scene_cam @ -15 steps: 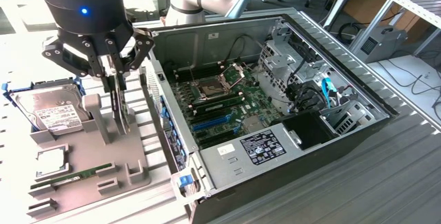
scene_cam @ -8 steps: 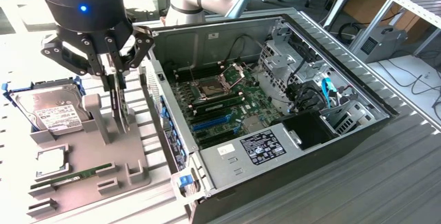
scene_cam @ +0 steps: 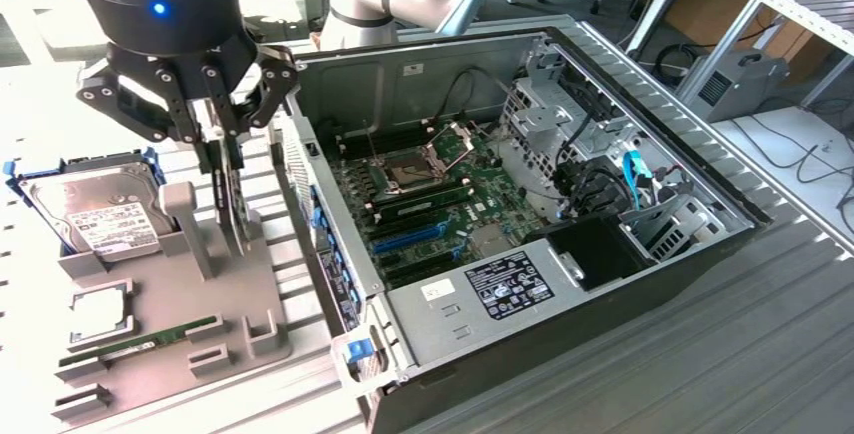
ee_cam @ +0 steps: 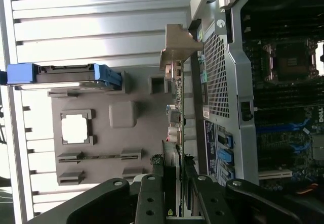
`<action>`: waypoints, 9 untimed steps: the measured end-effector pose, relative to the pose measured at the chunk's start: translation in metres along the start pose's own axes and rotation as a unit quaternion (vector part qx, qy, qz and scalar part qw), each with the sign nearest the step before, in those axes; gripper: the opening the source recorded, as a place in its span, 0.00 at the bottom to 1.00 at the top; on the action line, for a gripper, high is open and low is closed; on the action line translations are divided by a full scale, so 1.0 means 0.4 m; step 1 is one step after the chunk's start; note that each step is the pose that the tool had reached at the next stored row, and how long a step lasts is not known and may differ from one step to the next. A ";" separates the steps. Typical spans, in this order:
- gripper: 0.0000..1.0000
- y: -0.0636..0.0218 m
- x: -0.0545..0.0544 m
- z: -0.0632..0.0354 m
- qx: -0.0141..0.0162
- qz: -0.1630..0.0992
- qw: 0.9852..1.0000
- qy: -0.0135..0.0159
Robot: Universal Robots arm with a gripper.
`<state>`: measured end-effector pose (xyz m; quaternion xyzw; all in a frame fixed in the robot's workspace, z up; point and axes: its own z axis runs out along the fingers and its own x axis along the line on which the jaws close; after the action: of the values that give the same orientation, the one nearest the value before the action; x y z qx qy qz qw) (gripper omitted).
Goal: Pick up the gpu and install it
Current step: 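Pick up the gpu and move the gpu toward the slot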
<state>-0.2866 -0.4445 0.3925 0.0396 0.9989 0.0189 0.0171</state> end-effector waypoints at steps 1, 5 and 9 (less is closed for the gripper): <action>0.27 0.000 0.000 -0.001 0.000 0.000 1.000 0.000; 0.27 0.000 0.000 -0.006 0.000 0.000 1.000 0.000; 0.27 0.000 -0.001 -0.011 0.000 0.000 1.000 0.000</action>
<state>-0.2865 -0.4445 0.3970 0.0396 0.9989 0.0189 0.0170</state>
